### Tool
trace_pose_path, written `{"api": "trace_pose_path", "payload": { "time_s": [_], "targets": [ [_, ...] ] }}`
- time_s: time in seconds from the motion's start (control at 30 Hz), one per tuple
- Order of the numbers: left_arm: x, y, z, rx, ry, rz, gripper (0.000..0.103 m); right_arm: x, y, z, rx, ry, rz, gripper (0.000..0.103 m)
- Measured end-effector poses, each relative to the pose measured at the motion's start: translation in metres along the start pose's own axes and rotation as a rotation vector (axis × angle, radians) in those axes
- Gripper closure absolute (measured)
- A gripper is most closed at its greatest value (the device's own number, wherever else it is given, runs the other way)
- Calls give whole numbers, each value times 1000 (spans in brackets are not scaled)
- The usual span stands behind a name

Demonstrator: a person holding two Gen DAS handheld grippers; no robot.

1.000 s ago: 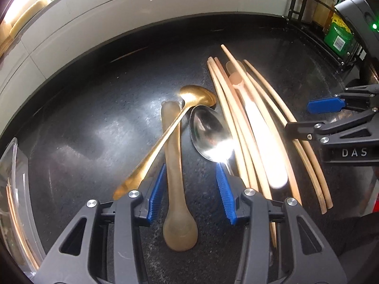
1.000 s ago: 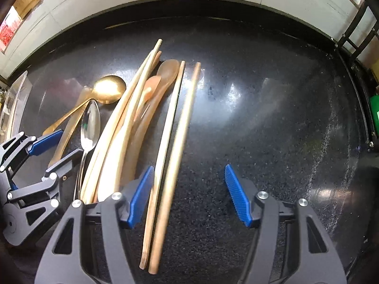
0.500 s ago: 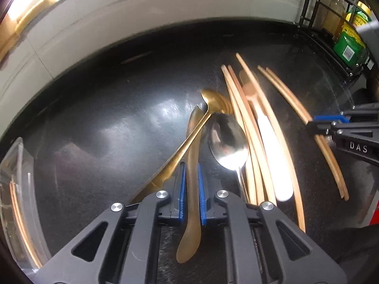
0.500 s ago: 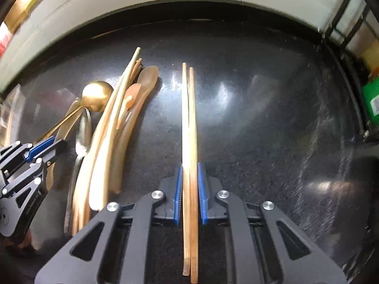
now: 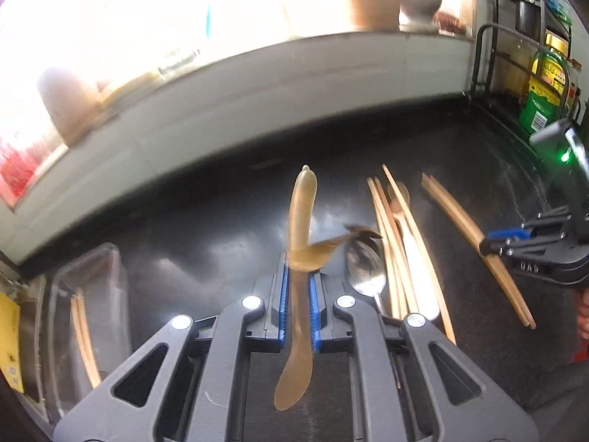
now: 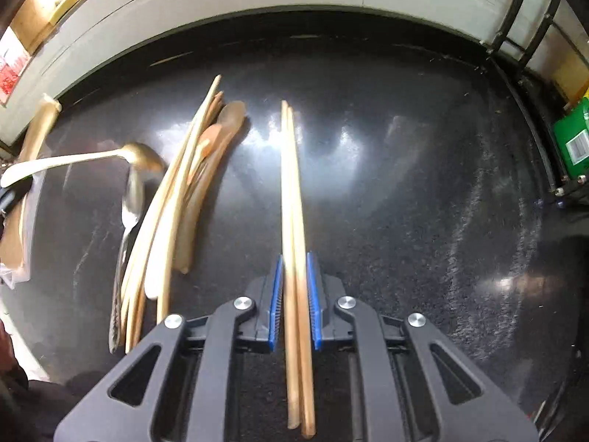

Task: Organize utensils
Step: 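Carry the wooden spoon and chopsticks together over the clear plastic tray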

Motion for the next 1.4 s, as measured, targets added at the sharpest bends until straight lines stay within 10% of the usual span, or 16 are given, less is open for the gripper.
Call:
{"api": "trace_pose_path", "payload": {
  "time_s": [0.1, 0.2, 0.4, 0.97, 1.0, 1.07, 1.4],
  "targets": [
    [-14, -4, -1, -1, 25, -24, 94, -6, 4, -2, -4, 27, 8, 81],
    [-25, -10, -4, -19, 32, -53, 94, -22, 13, 2, 22, 71, 6, 44],
    [-33, -32, 7, -91, -1, -117, 94, -28, 14, 15, -18, 84, 25, 45],
    [-52, -41, 22, -119, -41, -143, 94, 7, 8, 36, -65, 72, 49, 57],
    [-53, -42, 23, -125, -45, -142, 94, 7, 7, 37, -66, 73, 47, 59],
    [-54, -45, 24, -142, -54, -143, 94, 8, 6, 37, -74, 80, 40, 94],
    [-70, -47, 22, -197, -60, -138, 94, -44, 5, 30, -31, 129, 16, 96]
  ]
}}
Point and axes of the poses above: each gripper's, at about its wrist camera, not at the fingertips, and x roughly the way its jaws point, y to its right, z to its underside, the point moved 4 cm from there along x, roughly the way its jaws point, and after that the axes turned 12 degrees about y, right-handed, at the moved point
